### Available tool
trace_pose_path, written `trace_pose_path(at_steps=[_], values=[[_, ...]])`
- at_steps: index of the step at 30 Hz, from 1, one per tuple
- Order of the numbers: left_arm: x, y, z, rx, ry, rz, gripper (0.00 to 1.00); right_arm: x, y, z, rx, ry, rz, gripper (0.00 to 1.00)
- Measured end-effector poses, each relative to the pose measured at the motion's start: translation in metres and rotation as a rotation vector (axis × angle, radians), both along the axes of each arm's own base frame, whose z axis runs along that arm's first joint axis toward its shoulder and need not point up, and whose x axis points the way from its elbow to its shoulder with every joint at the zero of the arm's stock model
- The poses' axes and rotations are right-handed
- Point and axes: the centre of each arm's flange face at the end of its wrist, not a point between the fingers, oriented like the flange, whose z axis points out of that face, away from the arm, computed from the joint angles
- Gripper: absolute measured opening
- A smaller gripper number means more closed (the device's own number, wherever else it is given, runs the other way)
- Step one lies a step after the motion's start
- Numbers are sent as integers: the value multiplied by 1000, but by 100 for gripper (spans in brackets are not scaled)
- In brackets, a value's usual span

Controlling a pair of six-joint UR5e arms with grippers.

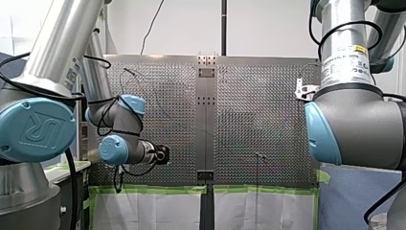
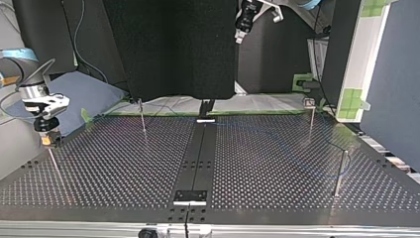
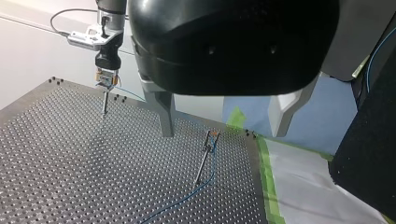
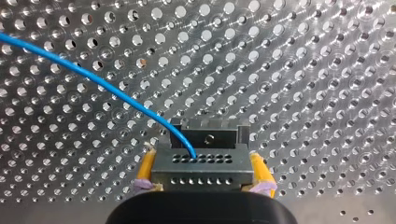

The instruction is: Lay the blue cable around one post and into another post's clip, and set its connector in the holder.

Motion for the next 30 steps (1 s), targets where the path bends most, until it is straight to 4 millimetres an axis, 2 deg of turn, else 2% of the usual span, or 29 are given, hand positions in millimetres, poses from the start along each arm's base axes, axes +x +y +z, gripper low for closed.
trace_pose_path(at_steps=[14,30], values=[[-1,0,0,2,-3,9,100,2,-7,-3,-61,43,8,0],[0,-1,1,1,-5,13,100,4,-6,-10,-65,59,9,0]])
